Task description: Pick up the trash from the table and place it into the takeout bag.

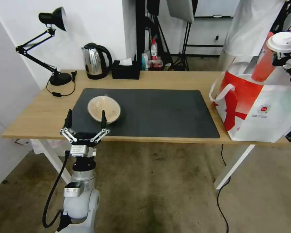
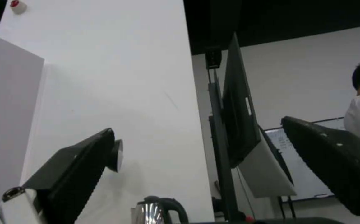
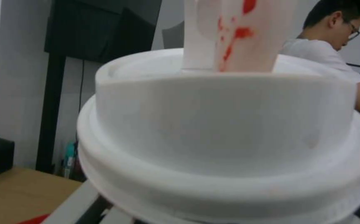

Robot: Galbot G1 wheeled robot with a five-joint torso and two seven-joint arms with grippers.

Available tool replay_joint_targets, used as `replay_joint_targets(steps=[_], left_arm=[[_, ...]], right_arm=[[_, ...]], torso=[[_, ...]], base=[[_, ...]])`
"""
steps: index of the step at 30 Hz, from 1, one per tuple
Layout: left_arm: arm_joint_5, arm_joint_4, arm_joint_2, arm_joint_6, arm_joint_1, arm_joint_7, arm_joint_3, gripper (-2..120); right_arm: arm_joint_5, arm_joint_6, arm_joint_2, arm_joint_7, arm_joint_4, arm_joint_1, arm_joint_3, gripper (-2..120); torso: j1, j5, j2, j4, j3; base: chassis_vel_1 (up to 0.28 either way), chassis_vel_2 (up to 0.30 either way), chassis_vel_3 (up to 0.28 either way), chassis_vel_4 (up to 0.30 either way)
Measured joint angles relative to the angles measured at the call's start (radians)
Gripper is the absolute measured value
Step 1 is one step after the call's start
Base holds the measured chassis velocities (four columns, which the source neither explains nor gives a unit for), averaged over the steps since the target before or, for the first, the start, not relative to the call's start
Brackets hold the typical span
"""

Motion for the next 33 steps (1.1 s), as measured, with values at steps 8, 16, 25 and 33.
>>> replay_joint_targets(steps=[8, 16, 25, 33], left_arm=[[0.000, 0.002, 0.000, 0.000, 0.000, 0.000, -0.003, 100], [0.000, 0.003, -0.002, 0.000, 0.001, 0.000, -0.004, 100], [0.001, 0.007, -0.004, 0.000, -0.002, 0.000, -0.005, 100], [-0.002, 0.009, -0.002, 0.000, -0.002, 0.000, -0.010, 100]], right_arm=[[-0.009, -0.003, 0.013, -0.010, -0.060, 0.062, -0.047, 2], [-0.018, -0.003, 0.025, -0.022, -0.116, 0.102, -0.079, 2], [-0.043, -0.003, 0.043, -0.020, -0.159, 0.144, -0.121, 2], [-0.065, -0.003, 0.058, -0.020, -0.207, 0.181, -0.154, 2]], torso=[[0.000, 0.0000, 0.000, 0.0000, 0.000], [0.000, 0.0000, 0.000, -0.0002, 0.000], [0.000, 0.0000, 0.000, -0.0001, 0.000], [0.000, 0.0000, 0.000, -0.0002, 0.000]], base=[[0.000, 0.000, 0.000, 0.000], [0.000, 0.000, 0.000, 0.000], [0.000, 0.000, 0.000, 0.000], [0.000, 0.000, 0.000, 0.000]])
